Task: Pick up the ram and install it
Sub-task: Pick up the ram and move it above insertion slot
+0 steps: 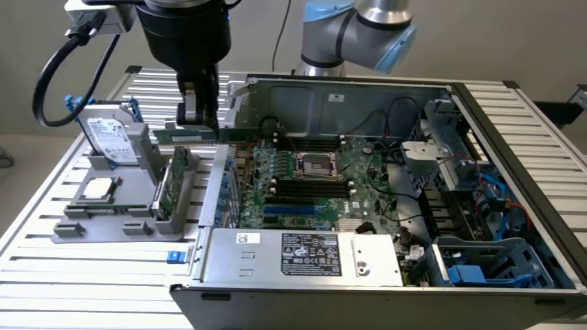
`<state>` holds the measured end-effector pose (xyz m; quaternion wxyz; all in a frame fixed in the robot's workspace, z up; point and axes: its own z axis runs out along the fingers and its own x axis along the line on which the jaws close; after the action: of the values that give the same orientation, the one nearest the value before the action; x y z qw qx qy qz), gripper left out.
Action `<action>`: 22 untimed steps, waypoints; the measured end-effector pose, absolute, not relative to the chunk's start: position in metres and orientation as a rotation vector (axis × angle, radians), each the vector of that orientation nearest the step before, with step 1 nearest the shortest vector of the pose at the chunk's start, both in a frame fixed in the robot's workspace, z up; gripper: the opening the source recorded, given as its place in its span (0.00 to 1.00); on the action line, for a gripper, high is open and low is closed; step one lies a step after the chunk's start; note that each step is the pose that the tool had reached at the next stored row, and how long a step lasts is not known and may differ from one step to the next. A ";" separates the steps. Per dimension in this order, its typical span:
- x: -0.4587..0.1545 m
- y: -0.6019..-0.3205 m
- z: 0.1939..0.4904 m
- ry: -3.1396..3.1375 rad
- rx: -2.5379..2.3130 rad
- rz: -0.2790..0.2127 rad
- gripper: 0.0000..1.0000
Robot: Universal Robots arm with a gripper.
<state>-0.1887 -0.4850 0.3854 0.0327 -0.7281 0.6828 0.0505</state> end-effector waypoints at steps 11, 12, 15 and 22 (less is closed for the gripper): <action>-0.139 -0.485 0.387 2.088 -2.227 0.185 0.15; -0.134 -0.485 0.387 2.086 -2.226 0.188 0.15; -0.121 -0.485 0.387 2.083 -2.222 0.194 0.15; -0.089 -0.485 0.387 2.076 -2.215 0.206 0.15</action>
<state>-0.0889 -0.4850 0.3870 0.0492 -0.7271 0.6815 0.0676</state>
